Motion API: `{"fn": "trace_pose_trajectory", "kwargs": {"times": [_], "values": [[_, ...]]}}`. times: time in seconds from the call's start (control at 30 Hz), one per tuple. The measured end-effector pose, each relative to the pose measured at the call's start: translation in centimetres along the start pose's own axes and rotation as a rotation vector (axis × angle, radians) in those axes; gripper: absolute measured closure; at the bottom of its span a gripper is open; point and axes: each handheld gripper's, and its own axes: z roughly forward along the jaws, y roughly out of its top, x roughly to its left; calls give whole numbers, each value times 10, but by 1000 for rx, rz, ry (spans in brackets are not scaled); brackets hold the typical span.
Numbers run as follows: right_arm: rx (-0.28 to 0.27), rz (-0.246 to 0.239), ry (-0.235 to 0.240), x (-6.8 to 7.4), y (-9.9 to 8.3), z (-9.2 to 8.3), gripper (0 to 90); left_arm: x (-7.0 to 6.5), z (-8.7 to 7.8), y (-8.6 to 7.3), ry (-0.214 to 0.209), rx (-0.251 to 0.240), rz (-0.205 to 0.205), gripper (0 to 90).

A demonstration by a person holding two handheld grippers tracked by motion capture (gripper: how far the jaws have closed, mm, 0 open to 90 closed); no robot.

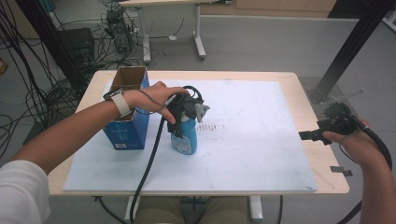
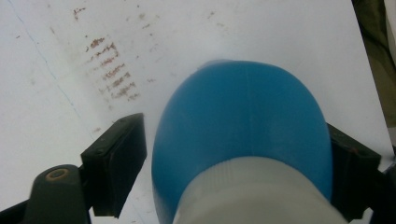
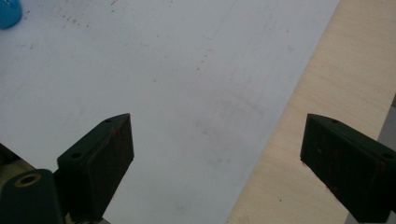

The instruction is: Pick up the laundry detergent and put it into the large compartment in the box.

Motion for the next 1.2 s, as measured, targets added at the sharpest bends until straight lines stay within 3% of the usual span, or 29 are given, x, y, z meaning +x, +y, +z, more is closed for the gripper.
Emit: {"fn": "trace_pose_trajectory", "kwargs": {"times": [0.13, 0.6, 0.63, 1.2], "values": [[-1, 2, -1, 0, -1, 0, 95, -2, 0, 0, 5, -3, 10, 275], [-11, 1, -12, 1, -2, -3, 102, -3, 0, 6, 11, 33, 1, 281], [-12, 0, -12, 1, -2, -4, 102, 1, -1, 5, -12, 27, 1, 376], [-8, 0, -13, 0, -3, -4, 111, 0, 0, 4, -9, 25, -13, 375]]}}
